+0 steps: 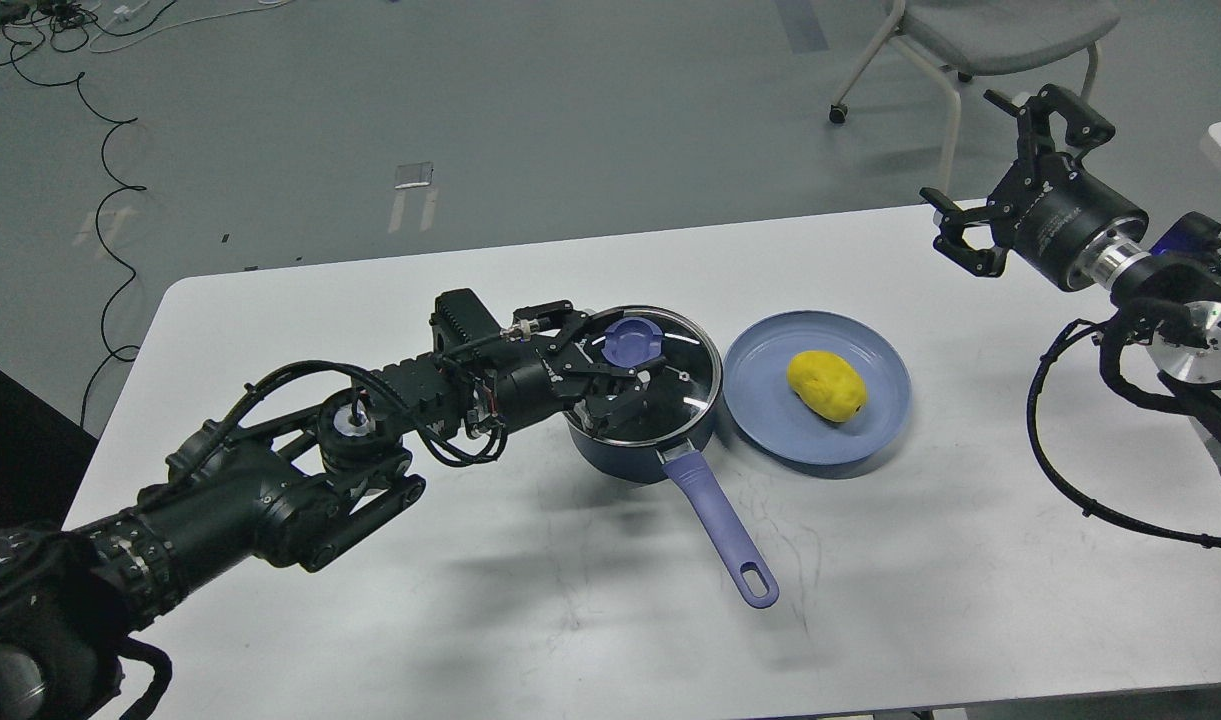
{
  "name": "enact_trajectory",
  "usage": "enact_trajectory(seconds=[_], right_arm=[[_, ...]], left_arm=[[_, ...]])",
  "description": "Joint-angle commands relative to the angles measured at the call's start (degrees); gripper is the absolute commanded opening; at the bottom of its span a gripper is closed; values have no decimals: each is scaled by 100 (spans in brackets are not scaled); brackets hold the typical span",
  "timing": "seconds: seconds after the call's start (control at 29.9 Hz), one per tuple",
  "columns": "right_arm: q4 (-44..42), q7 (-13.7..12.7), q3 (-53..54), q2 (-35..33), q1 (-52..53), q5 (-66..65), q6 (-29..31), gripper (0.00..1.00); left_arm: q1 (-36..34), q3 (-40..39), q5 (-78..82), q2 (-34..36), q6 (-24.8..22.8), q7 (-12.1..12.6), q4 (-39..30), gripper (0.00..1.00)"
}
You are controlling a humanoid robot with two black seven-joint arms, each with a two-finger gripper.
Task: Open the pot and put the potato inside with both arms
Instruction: 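Close the left gripper on the blue knob of the lid, then lift the lid off the saucepan and carry it toward the robot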
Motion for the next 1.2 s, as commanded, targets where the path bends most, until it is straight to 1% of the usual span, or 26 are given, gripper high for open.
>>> enact_trajectory(seconds=[0.0, 0.33, 0.47, 0.74, 0.84, 0.9, 0.94, 1.04, 1.17], right_arm=[[0, 0, 0, -8, 0, 0, -17, 100], [27, 0, 9, -8, 9, 0, -26, 100], [35, 0, 0, -8, 9, 0, -26, 100], [53, 0, 0, 36, 9, 0, -26, 100], [53, 0, -8, 27, 9, 0, -26, 100], [53, 0, -9, 19, 9, 0, -17, 100], [62, 0, -9, 19, 9, 0, -17, 100], [62, 0, -9, 27, 9, 0, -17, 100], [62, 0, -61, 45, 9, -9, -17, 100]], left_arm=[[3, -4, -2, 9, 0, -9, -7, 69], [-41, -30, -46, 158, 0, -17, -139, 68], [-155, -39, -151, 421, 0, -17, -428, 67], [-287, -30, -372, 598, 0, -17, -473, 67], [-410, -30, -389, 816, -9, -26, -490, 67], [-419, -30, -389, 1027, 0, -78, -490, 67], [-402, -30, -398, 1185, 0, -175, -490, 65], [-332, -13, -459, 1458, 18, -298, -499, 61], [-130, -13, -556, 1854, 272, -377, -499, 60]])
